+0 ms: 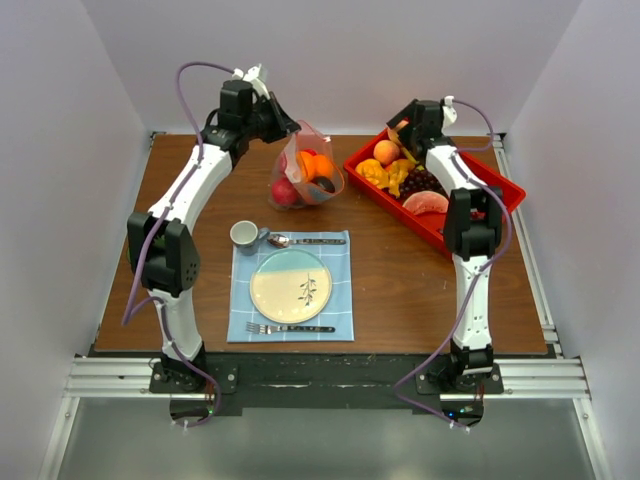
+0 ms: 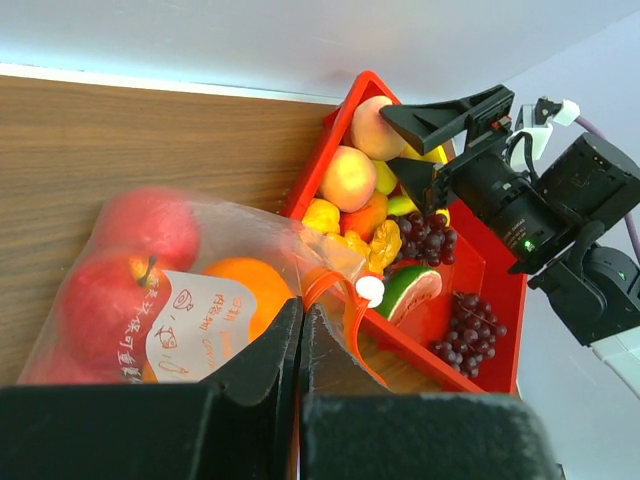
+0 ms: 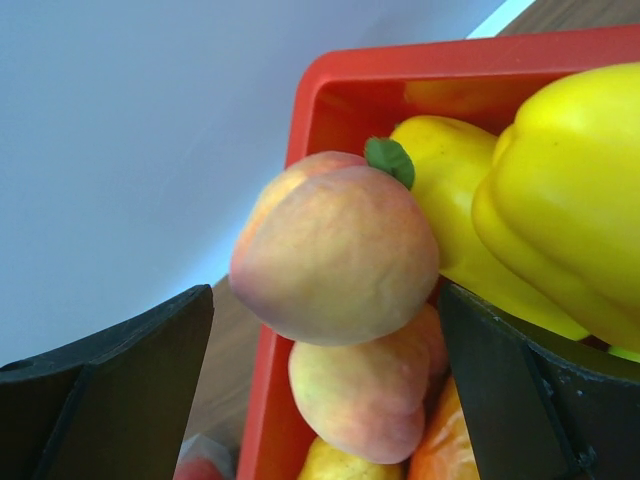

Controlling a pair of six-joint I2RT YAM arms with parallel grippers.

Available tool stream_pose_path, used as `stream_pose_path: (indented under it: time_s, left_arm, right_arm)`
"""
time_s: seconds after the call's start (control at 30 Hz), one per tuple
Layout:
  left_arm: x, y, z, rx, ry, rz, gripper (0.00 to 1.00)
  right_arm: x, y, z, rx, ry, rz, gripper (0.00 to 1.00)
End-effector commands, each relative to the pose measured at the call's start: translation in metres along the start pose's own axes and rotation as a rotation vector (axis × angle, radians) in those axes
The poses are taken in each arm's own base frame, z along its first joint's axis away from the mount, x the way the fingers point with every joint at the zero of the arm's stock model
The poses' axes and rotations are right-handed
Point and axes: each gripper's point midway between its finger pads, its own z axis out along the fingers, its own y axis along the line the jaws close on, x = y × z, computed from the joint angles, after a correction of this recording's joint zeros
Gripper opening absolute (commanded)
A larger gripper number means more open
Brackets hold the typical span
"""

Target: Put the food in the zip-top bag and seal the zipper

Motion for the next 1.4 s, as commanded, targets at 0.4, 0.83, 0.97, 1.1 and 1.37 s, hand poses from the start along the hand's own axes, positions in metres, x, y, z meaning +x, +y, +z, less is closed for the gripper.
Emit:
stream_pose_path:
  time_s: [0.4, 0.83, 0.97, 1.1, 1.37]
  left_arm:
    - [-0.032, -0.015, -0.006, 0.034, -0.081, 0.046, 0.00]
    - [-0.032, -0.015, -0.004, 0.036, -0.084, 0.043, 0.00]
    - [-0.030, -0.013, -0.002, 0.037, -0.079, 0.036, 0.00]
    - [-0.029, -0.014, -0.001, 0.044, -0.084, 0.030, 0.00]
    - [-0.029, -0.010, 0.000, 0.029, -0.084, 0.029, 0.00]
  right_arm:
    - [-0.029, 0.026, 0.009, -0.028, -0.125, 0.116, 0.98]
    - [-0.030, 0.025, 0.000, -0.030, -0.134, 0.070, 0.62]
    - [-0.039, 0.035, -0.019, -0.039, -0.149, 0.016, 0.36]
    - [-0.042, 0.038, -0.042, -0.048, -0.146, -0.013, 0.26]
    - [-0.031, 0.065, -0.101, -0.131, -0.064, -0.075, 0.17]
